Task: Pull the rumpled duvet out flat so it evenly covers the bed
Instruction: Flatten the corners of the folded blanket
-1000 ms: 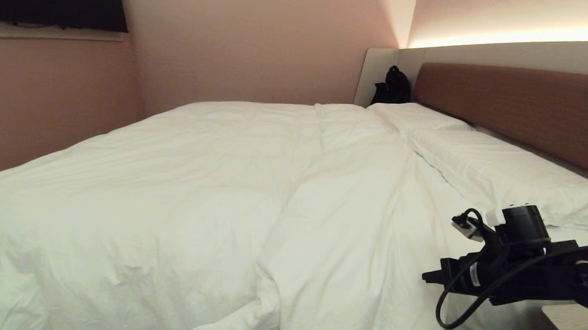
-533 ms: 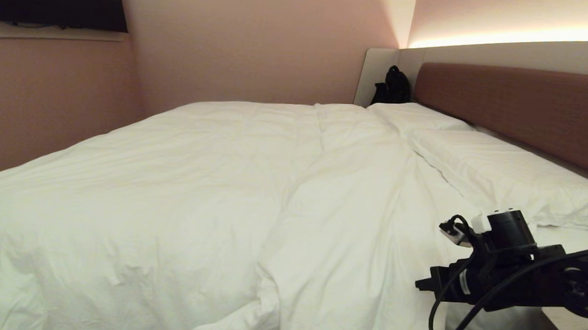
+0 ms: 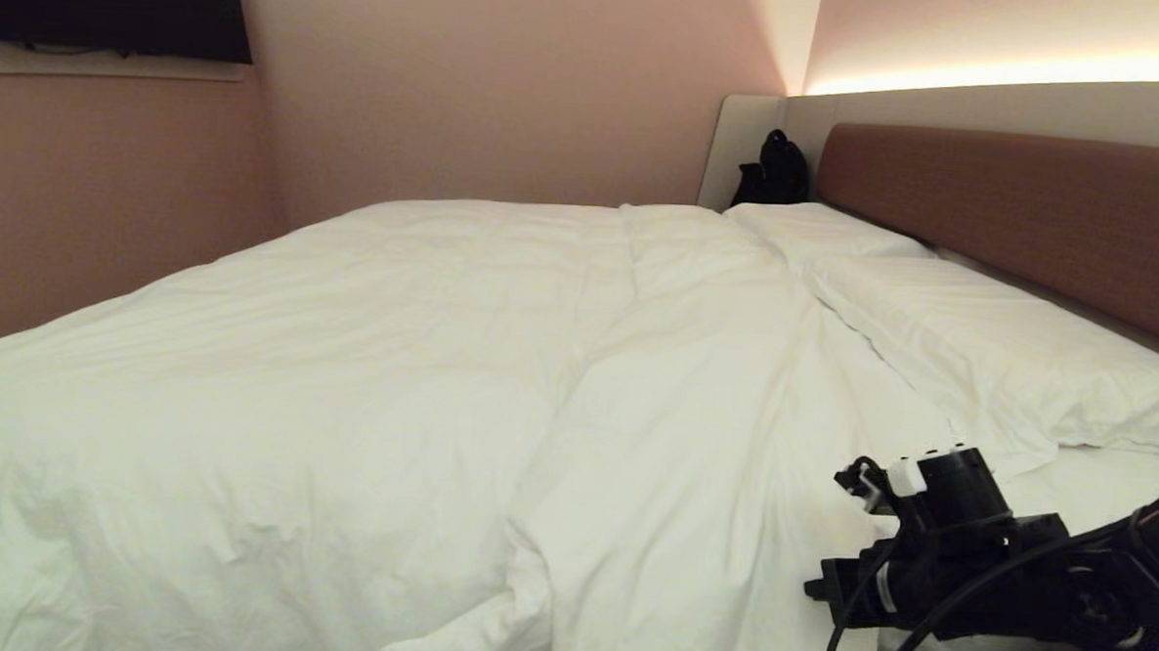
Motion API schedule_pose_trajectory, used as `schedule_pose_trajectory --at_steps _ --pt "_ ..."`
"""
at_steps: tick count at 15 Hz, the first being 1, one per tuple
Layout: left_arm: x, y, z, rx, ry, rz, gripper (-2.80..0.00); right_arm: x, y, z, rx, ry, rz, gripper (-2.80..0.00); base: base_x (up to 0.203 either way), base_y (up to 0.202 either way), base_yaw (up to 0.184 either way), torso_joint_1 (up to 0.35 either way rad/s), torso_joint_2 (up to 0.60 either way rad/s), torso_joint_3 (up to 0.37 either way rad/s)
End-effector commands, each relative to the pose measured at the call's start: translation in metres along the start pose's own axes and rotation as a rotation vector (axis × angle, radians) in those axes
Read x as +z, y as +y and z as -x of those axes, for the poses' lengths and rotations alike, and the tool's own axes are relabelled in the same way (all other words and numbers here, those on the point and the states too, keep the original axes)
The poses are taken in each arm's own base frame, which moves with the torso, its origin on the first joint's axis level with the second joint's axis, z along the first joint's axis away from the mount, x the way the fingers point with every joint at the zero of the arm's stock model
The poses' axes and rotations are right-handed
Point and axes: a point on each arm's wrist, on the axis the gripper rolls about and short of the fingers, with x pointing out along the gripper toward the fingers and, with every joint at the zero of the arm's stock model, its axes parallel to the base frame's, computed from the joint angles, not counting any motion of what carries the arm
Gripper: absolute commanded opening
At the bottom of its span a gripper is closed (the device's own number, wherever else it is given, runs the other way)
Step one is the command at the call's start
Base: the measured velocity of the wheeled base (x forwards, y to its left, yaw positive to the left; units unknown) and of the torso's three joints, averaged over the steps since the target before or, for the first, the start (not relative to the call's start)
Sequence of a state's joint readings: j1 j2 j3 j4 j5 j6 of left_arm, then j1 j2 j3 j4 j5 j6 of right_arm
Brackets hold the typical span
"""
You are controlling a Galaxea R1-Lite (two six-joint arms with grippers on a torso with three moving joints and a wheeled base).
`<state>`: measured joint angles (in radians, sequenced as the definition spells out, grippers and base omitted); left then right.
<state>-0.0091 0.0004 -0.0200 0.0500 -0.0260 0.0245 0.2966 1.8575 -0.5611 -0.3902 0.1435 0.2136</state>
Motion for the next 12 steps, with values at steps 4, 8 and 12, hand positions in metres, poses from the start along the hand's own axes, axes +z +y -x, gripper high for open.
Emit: schedule_pose_trajectory --at_steps 4,8,12 --pt "-0.0001 0.0000 -0.0001 0.000 0.002 0.000 -2.80 -0.0010 0.0036 -0.0038 -0.005 -0.037 0.017 -2.80 0.000 0.000 0.000 0.000 0.00 0.000" --pt "-0.0001 0.0000 -0.0001 0.000 0.002 0.000 -2.80 -0.0020 0.0068 -0.0036 0.001 -0.035 0.018 -2.80 0.000 0.000 0.000 0.000 0.00 0.000" --pt "-0.0001 0.0000 0.0000 0.000 0.000 0.000 -2.80 -0.0037 0.0125 -0.0047 0.007 -0.030 0.029 0.00 0.000 0.000 0.000 0.000 0.00 0.000"
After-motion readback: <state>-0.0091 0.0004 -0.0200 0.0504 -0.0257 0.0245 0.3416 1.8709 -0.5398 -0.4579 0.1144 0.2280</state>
